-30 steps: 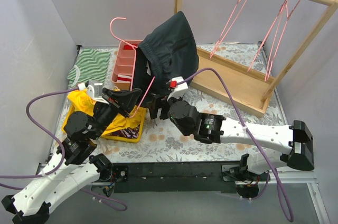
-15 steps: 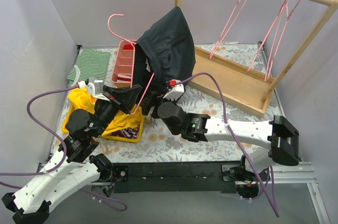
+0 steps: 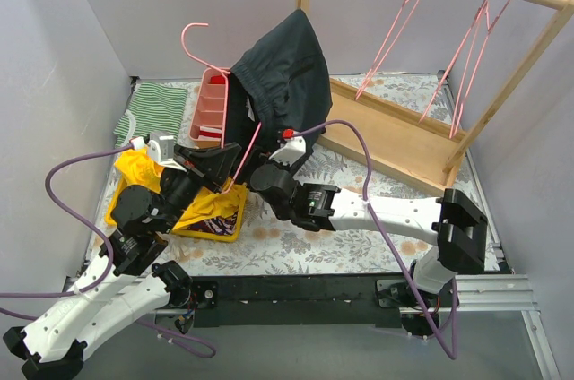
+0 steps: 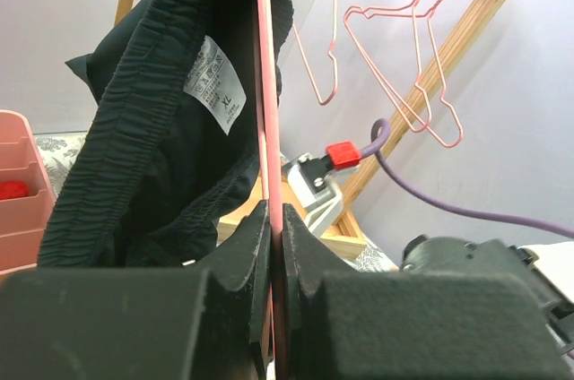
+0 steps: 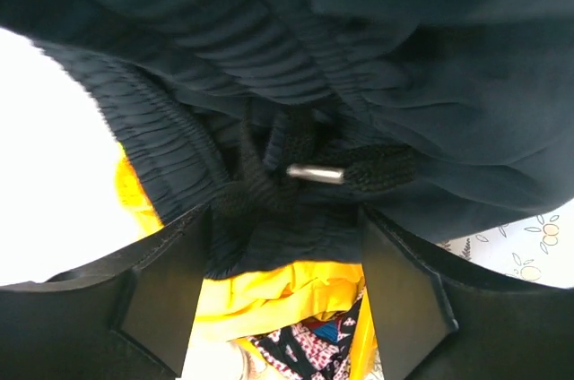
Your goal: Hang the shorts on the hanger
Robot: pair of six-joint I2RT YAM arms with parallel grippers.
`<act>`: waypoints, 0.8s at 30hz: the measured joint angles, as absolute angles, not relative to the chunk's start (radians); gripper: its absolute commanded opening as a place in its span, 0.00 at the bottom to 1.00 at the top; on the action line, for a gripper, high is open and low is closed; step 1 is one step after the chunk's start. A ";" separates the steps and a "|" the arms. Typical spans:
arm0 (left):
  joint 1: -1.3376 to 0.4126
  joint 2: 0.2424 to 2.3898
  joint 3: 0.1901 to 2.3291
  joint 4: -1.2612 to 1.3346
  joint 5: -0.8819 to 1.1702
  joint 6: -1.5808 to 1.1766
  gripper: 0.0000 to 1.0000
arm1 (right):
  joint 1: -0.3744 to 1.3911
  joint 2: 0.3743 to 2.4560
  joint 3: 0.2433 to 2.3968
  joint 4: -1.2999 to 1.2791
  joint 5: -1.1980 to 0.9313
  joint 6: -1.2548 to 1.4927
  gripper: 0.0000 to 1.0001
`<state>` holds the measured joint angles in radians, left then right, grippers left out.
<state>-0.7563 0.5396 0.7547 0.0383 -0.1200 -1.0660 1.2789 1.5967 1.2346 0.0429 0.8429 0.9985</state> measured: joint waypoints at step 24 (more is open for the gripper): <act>-0.797 0.767 0.629 0.336 -0.380 -1.124 0.00 | 1.411 1.477 1.202 -0.293 0.873 0.964 0.01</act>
<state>-0.7975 0.7673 0.6289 0.3359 -0.3801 -1.1236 1.4105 1.4765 1.2022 -0.2932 0.8734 0.9642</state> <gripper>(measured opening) 0.036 0.044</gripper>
